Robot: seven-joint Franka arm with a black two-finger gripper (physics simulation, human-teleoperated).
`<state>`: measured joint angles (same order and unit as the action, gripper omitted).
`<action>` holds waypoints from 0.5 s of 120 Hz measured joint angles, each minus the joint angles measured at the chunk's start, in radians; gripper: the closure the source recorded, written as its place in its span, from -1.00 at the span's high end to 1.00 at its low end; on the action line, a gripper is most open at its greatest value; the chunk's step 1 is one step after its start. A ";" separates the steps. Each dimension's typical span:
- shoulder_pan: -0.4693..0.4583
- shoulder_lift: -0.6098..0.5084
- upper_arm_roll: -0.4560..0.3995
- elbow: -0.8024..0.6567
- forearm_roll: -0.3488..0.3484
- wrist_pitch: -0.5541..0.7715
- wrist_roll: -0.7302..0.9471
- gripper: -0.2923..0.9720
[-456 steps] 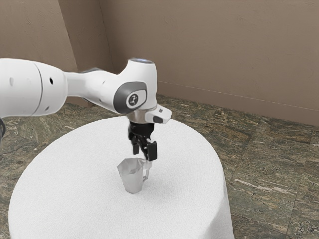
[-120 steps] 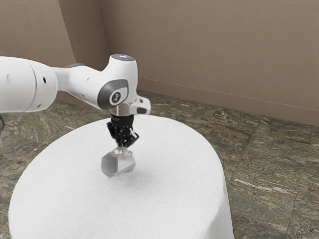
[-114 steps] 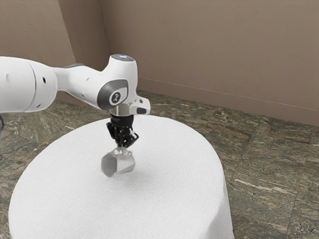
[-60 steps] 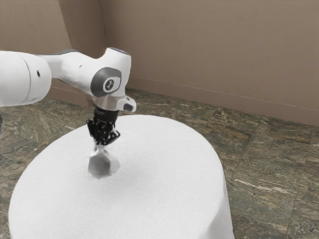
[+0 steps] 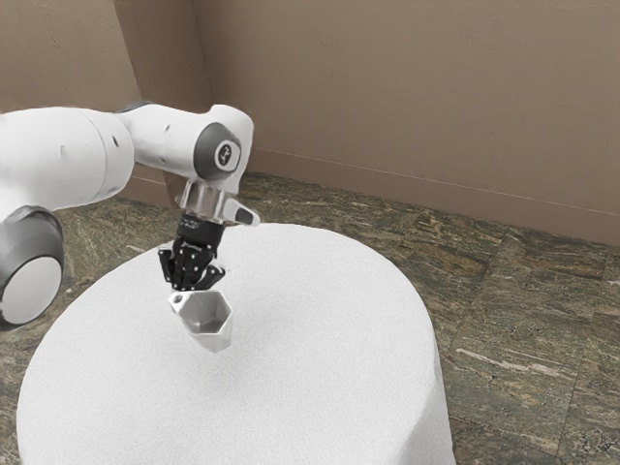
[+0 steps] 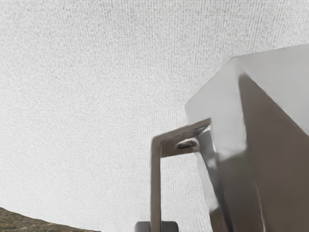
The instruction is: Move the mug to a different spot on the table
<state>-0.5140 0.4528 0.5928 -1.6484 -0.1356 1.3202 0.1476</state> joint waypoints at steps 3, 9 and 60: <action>0.007 0.020 0.009 0.000 -0.026 -0.005 0.014 -0.70; 0.027 0.061 0.019 0.003 -0.073 -0.013 0.041 -0.70; 0.123 0.264 0.025 0.138 -0.238 -0.058 0.209 -0.71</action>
<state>-0.3913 0.7170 0.6179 -1.5102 -0.3736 1.2620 0.3569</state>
